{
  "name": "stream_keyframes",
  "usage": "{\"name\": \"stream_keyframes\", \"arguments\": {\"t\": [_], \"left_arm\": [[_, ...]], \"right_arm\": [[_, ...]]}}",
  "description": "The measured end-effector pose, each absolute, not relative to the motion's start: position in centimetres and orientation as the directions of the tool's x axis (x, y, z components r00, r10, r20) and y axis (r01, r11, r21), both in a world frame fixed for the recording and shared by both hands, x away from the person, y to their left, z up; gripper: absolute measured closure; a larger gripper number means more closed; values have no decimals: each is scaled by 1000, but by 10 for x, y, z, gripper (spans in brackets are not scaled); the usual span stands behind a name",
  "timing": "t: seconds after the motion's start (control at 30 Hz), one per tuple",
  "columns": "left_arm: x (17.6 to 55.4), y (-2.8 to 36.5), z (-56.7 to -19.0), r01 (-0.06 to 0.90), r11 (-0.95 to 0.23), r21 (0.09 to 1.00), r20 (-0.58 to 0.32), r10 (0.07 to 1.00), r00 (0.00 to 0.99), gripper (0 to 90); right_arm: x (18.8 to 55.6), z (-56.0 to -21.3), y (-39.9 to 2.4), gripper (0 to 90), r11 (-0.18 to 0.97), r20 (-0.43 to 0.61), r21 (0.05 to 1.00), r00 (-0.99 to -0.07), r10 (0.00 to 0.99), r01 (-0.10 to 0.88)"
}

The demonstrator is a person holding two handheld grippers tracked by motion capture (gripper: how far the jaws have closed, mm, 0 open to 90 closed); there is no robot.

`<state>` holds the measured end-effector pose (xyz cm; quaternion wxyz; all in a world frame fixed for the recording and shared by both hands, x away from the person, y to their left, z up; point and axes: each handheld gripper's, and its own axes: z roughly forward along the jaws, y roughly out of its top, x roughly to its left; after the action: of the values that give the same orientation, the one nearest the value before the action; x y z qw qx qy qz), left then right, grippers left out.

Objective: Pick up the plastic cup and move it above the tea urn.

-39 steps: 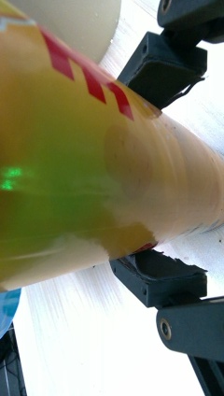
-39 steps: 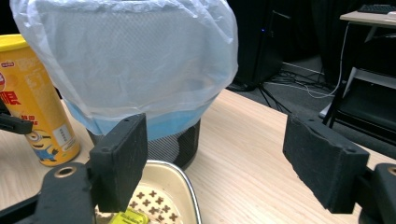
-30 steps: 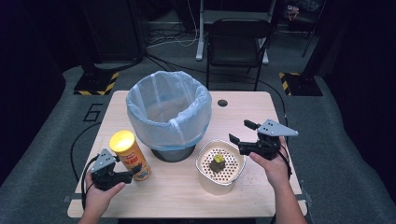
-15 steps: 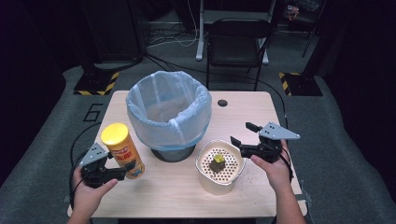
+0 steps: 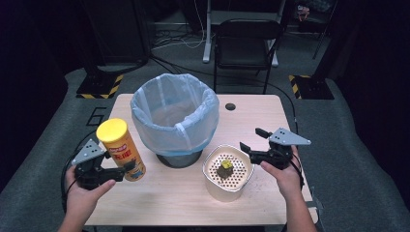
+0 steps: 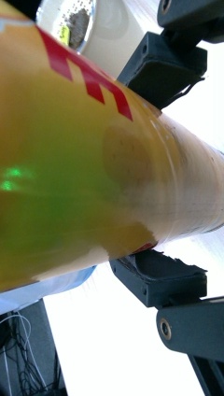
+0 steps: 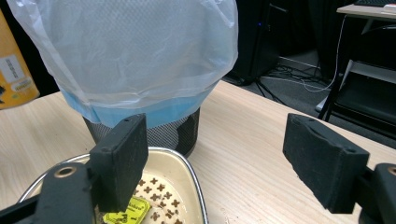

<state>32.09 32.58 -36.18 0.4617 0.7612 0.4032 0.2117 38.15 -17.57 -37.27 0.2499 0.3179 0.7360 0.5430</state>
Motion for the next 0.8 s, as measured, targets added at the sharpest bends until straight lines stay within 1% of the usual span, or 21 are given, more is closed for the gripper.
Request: {"name": "stream_keyframes", "arguments": {"t": [0.23,0.33,0.43,0.47,0.67,0.73,0.8], "left_arm": [[320,325,-333,409,-257,876,-35,811,584,239],[319,326,-314,404,-266,875,-28,806,591,239],[318,327,-295,404,-250,880,-44,803,594,239],[318,327,-290,393,-251,885,-35,805,593,239],[315,327,-253,373,-236,897,-46,791,611,240],[318,327,-244,353,-256,900,-25,777,629,239],[322,327,-237,348,-263,900,-18,776,631,240]], "right_arm": [[382,-375,-180,220,194,-4,959,-669,743,209],[382,-375,-182,220,190,-1,959,-667,745,211],[382,-374,-183,220,187,-3,961,-667,745,204],[382,-374,-184,220,187,-3,961,-668,744,204],[384,-375,-185,220,179,8,961,-667,745,210],[384,-376,-184,220,174,16,960,-665,746,218],[387,-377,-184,220,187,3,959,-668,744,213]]}}
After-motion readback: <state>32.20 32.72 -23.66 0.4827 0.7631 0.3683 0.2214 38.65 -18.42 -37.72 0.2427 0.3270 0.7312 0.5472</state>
